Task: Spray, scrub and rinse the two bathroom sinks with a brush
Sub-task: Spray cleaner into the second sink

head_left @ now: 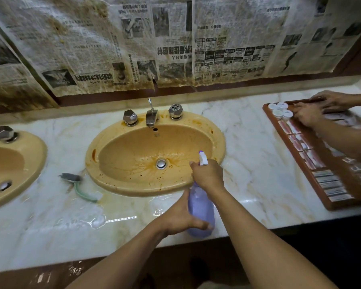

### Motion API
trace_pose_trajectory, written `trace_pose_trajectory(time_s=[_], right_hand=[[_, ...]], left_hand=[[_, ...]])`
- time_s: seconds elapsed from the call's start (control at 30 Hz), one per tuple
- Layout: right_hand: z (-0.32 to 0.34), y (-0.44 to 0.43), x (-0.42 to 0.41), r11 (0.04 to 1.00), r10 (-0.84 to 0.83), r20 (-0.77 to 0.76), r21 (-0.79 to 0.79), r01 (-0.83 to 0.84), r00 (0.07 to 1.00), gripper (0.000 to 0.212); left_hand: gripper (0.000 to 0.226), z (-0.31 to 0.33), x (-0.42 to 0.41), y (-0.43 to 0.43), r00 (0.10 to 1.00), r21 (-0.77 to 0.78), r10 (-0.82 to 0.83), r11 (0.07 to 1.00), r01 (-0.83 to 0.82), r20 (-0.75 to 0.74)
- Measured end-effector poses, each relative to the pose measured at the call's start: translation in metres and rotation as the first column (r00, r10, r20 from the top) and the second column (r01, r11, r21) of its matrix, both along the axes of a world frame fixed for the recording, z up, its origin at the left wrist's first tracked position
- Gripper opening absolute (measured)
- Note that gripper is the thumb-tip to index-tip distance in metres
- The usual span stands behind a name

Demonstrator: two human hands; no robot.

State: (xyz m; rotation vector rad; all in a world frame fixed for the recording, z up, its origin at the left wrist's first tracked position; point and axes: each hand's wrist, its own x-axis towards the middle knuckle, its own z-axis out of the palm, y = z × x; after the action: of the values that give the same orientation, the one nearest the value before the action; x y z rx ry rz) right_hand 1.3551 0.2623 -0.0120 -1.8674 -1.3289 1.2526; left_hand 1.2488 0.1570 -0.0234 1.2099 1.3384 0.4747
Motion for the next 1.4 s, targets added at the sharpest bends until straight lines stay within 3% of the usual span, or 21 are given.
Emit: trace_pose_trajectory(time_s=[0.13,0.27,0.43,0.53,0.8,0.97,1.17,1.4], right_hand=[[0.0,0.001,0.004,0.998,0.053,0.072,-0.033,-0.05,0.996,0.033],[0.002,0.003,0.005,0.982,0.181,0.055,-0.064,-0.178,0.982,0.04],[0.002,0.008,-0.001,0.995,0.096,0.138,-0.024,-0.093,0.986,0.024],[0.002,0.008,-0.003,0.999,0.051,0.188,-0.018,-0.048,0.981,0.037],[0.007,0.014,-0.006,0.994,0.109,0.082,-0.022,-0.108,0.991,0.038],[0.009,0.016,-0.004,0.993,0.115,0.098,0.001,-0.116,0.988,0.054],[0.007,0.02,-0.003,0.994,0.109,0.084,-0.037,-0.106,0.99,0.032],[0.008,0.023,0.001,0.999,0.023,0.2,0.017,-0.027,0.98,0.033]], left_hand=[[0.115,-0.007,0.015,0.0,1.0,-0.028,0.024,0.999,-0.024,0.009],[0.13,-0.01,0.017,0.0,0.997,-0.018,0.066,0.998,-0.066,0.034],[0.137,-0.008,0.009,0.005,1.0,-0.006,0.013,1.0,-0.013,-0.001],[0.133,-0.006,0.006,0.008,1.0,-0.005,-0.021,1.0,0.021,0.005],[0.122,-0.005,-0.002,0.015,0.999,-0.014,-0.022,1.0,0.022,0.041],[0.122,-0.003,-0.001,0.019,0.998,0.011,-0.042,0.999,0.042,0.039],[0.116,-0.009,-0.003,0.024,0.999,-0.007,-0.027,1.0,0.028,0.023],[0.106,-0.007,-0.003,0.03,0.997,0.021,-0.072,0.997,0.073,-0.014]])
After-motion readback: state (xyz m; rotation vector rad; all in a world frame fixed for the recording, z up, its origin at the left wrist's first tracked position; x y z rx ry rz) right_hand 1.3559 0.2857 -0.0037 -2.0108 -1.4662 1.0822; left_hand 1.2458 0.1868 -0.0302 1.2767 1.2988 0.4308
